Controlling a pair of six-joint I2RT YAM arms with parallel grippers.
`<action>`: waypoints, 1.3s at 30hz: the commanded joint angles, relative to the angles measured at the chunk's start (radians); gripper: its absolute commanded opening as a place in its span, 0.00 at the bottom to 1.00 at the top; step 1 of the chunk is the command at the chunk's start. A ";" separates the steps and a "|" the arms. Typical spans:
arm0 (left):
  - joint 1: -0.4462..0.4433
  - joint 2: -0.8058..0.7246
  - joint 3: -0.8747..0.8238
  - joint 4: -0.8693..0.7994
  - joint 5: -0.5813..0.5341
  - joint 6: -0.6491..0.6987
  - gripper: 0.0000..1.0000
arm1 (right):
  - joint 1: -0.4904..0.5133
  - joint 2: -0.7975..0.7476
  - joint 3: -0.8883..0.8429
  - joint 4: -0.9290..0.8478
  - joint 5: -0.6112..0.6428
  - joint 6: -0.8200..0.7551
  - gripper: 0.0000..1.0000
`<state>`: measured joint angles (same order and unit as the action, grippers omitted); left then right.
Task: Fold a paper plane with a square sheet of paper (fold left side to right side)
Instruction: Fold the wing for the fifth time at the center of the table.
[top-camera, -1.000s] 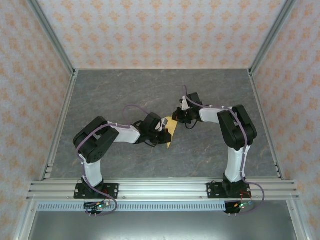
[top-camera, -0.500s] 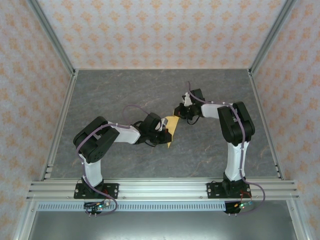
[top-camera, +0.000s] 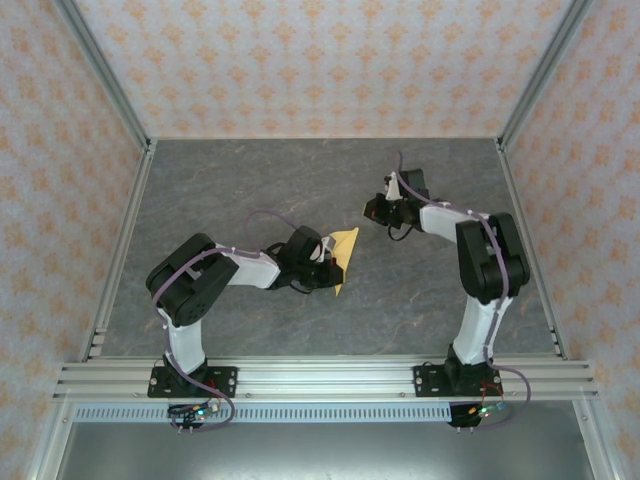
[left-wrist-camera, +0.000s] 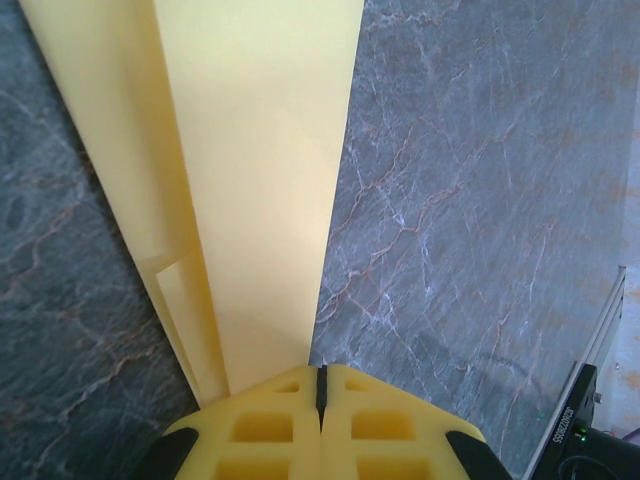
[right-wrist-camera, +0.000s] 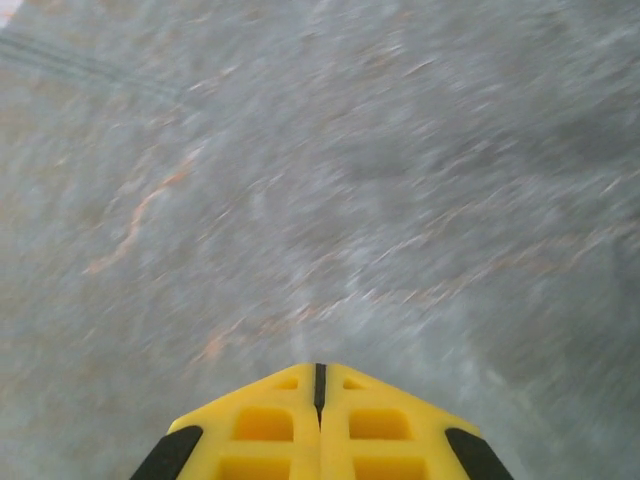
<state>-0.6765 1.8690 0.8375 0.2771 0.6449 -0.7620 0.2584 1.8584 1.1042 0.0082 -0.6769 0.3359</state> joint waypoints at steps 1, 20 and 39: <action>-0.015 0.014 -0.042 -0.129 -0.048 0.001 0.02 | 0.081 -0.090 -0.098 0.043 0.000 0.030 0.00; -0.015 -0.124 -0.031 -0.099 0.013 -0.003 0.12 | 0.188 0.072 -0.118 -0.030 0.071 0.115 0.00; -0.034 -0.063 0.008 -0.105 0.071 -0.031 0.12 | 0.203 0.087 -0.105 -0.082 0.100 0.083 0.00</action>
<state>-0.7071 1.7950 0.8295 0.1856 0.7250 -0.7883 0.4522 1.9003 1.0019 0.0074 -0.6632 0.4442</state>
